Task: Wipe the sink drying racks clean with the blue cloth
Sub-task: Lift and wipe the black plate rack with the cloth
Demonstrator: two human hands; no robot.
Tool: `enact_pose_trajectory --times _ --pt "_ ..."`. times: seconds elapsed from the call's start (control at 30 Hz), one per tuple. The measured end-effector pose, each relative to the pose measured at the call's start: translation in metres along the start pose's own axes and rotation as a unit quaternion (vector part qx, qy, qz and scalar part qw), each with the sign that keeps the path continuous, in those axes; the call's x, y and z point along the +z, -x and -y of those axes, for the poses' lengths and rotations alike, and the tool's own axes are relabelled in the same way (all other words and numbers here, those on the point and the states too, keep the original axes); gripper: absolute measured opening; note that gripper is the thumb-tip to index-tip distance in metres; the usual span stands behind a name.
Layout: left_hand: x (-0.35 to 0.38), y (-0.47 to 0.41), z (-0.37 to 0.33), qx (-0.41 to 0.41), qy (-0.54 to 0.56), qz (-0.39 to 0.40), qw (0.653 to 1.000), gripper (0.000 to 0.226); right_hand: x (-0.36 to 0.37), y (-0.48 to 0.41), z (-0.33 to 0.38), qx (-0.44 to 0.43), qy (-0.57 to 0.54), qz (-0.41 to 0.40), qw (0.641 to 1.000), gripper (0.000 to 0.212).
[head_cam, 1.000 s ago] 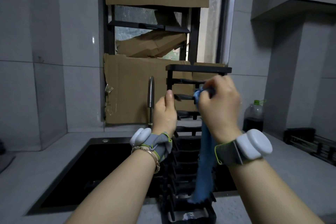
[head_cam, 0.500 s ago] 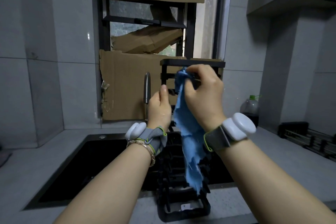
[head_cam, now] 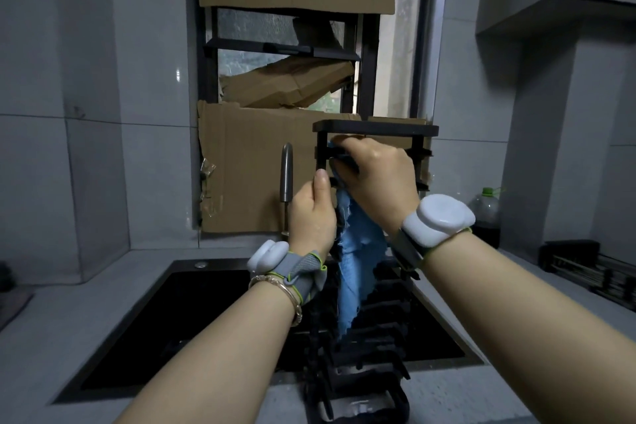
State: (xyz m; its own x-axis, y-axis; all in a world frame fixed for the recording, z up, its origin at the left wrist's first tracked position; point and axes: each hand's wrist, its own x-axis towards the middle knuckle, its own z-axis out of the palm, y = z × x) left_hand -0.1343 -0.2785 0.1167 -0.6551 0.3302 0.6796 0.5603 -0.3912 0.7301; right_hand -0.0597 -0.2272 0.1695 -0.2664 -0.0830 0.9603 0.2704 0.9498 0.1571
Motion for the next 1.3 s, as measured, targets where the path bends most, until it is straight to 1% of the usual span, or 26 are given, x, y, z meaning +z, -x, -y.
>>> enact_pose_trajectory --times 0.07,0.17,0.27,0.33,0.4,0.47,0.5,0.57,0.6,0.63,0.67,0.73,0.8,0.83,0.9,0.97,1.03,1.13,1.2,1.27,1.3 --pt "0.001 -0.002 0.002 0.000 0.001 -0.001 1.000 0.047 -0.004 -0.003 -0.005 -0.004 0.026 0.034 0.999 0.022" --pt "0.002 -0.003 0.005 -0.006 0.004 -0.004 1.000 0.049 -0.013 -0.002 -0.017 0.036 0.051 0.074 0.995 0.021" --pt "0.002 -0.003 0.003 0.000 -0.006 -0.017 1.000 0.047 -0.010 -0.003 -0.020 0.060 0.067 0.079 0.993 0.020" --pt "0.004 -0.001 0.002 0.005 -0.015 -0.021 1.000 0.047 -0.006 -0.004 -0.012 0.062 0.032 0.079 0.994 0.023" --pt "0.004 0.001 0.002 0.009 -0.018 -0.017 1.000 0.045 -0.006 -0.005 -0.003 0.055 -0.025 0.078 0.995 0.023" --pt "0.003 0.000 0.002 0.014 -0.017 -0.021 1.000 0.045 -0.010 -0.008 0.003 0.071 -0.087 0.084 0.990 0.022" --pt "0.003 -0.001 0.002 0.019 -0.013 -0.021 1.000 0.045 -0.013 -0.008 0.005 0.089 -0.117 0.095 0.985 0.026" --pt "0.002 -0.003 0.002 0.019 -0.003 -0.019 1.000 0.047 -0.018 -0.006 0.001 0.123 -0.158 0.148 0.968 0.038" --pt "0.004 -0.004 0.001 0.015 0.001 -0.015 1.000 0.047 -0.021 -0.005 -0.003 0.128 -0.164 0.173 0.963 0.043" --pt "0.006 -0.004 0.000 0.012 0.003 -0.008 1.000 0.047 -0.025 -0.004 -0.006 0.120 -0.159 0.181 0.963 0.046" --pt "0.008 -0.005 -0.002 0.009 0.003 -0.002 1.000 0.048 -0.026 -0.004 -0.011 0.102 -0.140 0.170 0.970 0.046" --pt "0.012 -0.007 -0.002 -0.002 0.009 0.007 1.000 0.048 -0.027 -0.006 -0.021 0.067 -0.045 0.149 0.985 0.037" --pt "0.014 -0.009 -0.001 -0.023 0.026 0.011 0.999 0.048 -0.025 -0.004 -0.029 0.077 0.060 0.147 0.984 0.030" --pt "0.014 -0.010 0.000 -0.030 0.031 0.013 0.999 0.048 -0.023 -0.002 -0.031 0.081 0.080 0.138 0.984 0.027" --pt "0.012 -0.011 0.003 -0.036 0.033 0.014 0.999 0.047 -0.017 0.002 -0.028 0.070 0.061 0.101 0.991 0.021" --pt "0.010 -0.010 0.002 -0.032 0.031 0.000 0.999 0.047 -0.011 0.001 -0.016 0.050 0.005 0.067 0.996 0.025" --pt "0.007 -0.010 0.001 -0.026 0.038 -0.009 0.999 0.048 -0.004 -0.004 -0.005 0.034 -0.013 0.072 0.997 0.028" --pt "0.005 -0.012 0.004 -0.029 0.037 -0.008 0.999 0.049 0.001 -0.008 -0.004 0.026 0.015 0.080 0.996 0.025" --pt "0.005 -0.012 0.005 -0.030 0.037 -0.010 0.999 0.049 -0.002 -0.007 -0.009 0.010 0.037 0.069 0.997 0.020" --pt "0.005 -0.013 0.006 -0.037 0.035 -0.011 0.999 0.049 -0.008 -0.005 -0.015 0.008 0.050 0.057 0.997 0.017" --pt "0.005 -0.012 0.007 -0.043 0.037 -0.009 0.998 0.048 -0.011 -0.004 -0.018 0.017 0.067 0.067 0.995 0.016"
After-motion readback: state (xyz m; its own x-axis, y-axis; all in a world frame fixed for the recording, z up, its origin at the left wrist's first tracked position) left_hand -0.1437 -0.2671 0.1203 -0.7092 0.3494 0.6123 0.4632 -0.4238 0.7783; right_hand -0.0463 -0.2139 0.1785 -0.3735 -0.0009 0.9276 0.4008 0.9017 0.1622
